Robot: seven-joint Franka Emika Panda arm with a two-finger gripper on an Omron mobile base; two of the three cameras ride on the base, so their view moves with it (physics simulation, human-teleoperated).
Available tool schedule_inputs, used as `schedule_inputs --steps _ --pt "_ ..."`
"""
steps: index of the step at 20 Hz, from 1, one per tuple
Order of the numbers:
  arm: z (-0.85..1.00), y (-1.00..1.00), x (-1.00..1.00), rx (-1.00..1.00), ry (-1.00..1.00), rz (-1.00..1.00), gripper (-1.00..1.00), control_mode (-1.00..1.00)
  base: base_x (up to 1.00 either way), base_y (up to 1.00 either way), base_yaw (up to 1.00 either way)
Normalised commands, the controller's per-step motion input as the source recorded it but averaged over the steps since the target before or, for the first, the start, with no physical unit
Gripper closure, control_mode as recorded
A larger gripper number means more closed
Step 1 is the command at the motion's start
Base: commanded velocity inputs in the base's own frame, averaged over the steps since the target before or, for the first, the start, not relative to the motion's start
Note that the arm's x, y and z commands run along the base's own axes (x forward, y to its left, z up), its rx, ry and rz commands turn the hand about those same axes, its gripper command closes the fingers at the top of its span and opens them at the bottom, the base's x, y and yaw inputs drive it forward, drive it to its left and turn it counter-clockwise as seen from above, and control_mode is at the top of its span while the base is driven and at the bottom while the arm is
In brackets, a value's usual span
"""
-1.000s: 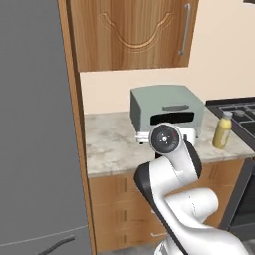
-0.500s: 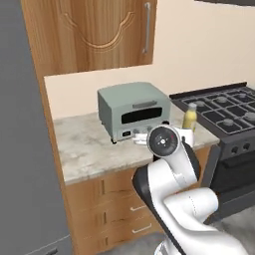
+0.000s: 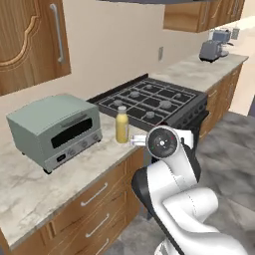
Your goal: There is a wine glass and glass cup on the dining counter. Place the wine bottle next to the wine glass and the juice bottle next to the glass cup.
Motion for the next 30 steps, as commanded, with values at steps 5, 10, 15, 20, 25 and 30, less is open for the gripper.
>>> schedule_inputs --steps 5,10,15,20,25,30 --pt "0.00 0.00 0.00 0.00 0.00 0.00 1.00 1.00 -0.04 0.00 -0.80" --pt "0.00 0.00 0.00 0.00 0.00 0.00 1.00 1.00 -0.04 0.00 -0.73" --pt "0.00 0.00 0.00 0.00 0.00 0.00 1.00 1.00 0.00 -0.03 -0.61" --pt "0.00 0.00 0.00 0.00 0.00 0.00 1.00 1.00 0.05 -0.05 -0.64" --pt "0.00 0.00 0.00 0.00 0.00 0.00 1.00 1.00 0.05 0.00 -0.43" --pt "0.00 0.00 0.00 0.00 0.00 0.00 1.00 1.00 0.26 -0.10 -0.35"
